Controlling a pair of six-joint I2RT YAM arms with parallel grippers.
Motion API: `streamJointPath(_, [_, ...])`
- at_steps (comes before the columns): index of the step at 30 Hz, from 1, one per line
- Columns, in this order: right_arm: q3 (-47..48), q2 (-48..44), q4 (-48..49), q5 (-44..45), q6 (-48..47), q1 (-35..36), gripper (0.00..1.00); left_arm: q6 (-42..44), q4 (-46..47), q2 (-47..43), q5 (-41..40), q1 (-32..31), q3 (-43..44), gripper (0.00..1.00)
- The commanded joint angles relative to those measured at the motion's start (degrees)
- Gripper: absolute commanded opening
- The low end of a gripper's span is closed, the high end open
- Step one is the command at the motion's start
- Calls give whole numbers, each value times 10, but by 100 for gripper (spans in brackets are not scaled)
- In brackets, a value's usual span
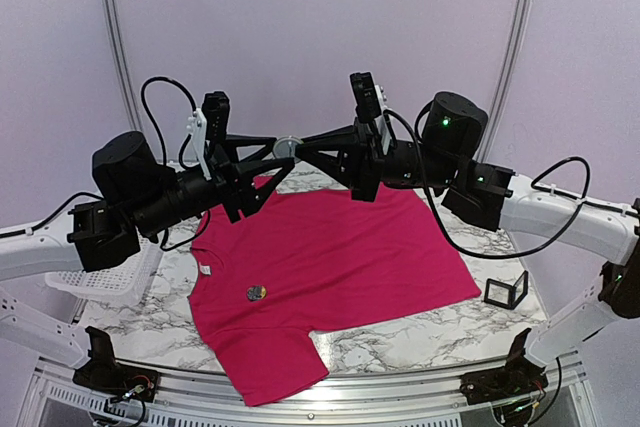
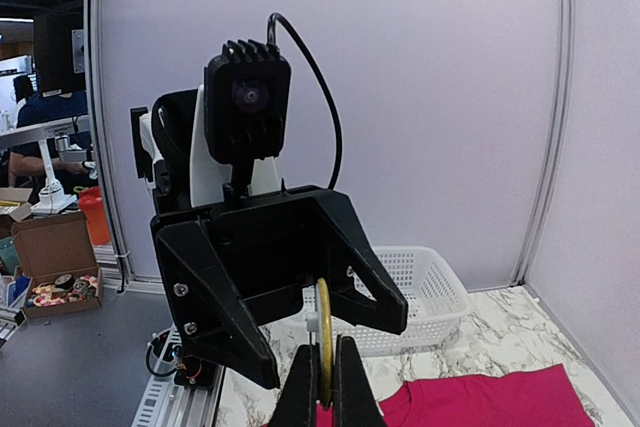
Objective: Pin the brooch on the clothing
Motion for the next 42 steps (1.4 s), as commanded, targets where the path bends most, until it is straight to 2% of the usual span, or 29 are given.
streamJointPath(1, [12, -7, 1, 2, 11, -3, 0, 14, -6, 4, 31, 1, 19, 56])
streamJointPath(3, [11, -7, -1, 4, 9, -4, 0, 11, -10, 5, 24, 1, 21, 55])
streamJointPath(7, [10, -6, 2, -1, 6, -3, 0, -2, -15, 15, -20, 1, 36, 38])
streamJointPath(12, [9, -6, -4, 9, -1, -3, 0, -2, -17, 25, -27, 1, 46, 36])
streamJointPath(21, [8, -6, -12, 9, -8, -1, 0, 0, -22, 23, -68, 1, 48, 20])
streamJointPath(29, [7, -7, -11, 12, -8, -1, 0, -2, -25, 23, -83, 1, 46, 19])
streamJointPath(37, [8, -5, -13, 7, -7, 0, 0, 2, -29, 26, -121, 1, 50, 26])
streamJointPath(42, [8, -2, -16, 6, -10, 1, 0, -2, -29, 24, -104, 0, 52, 21])
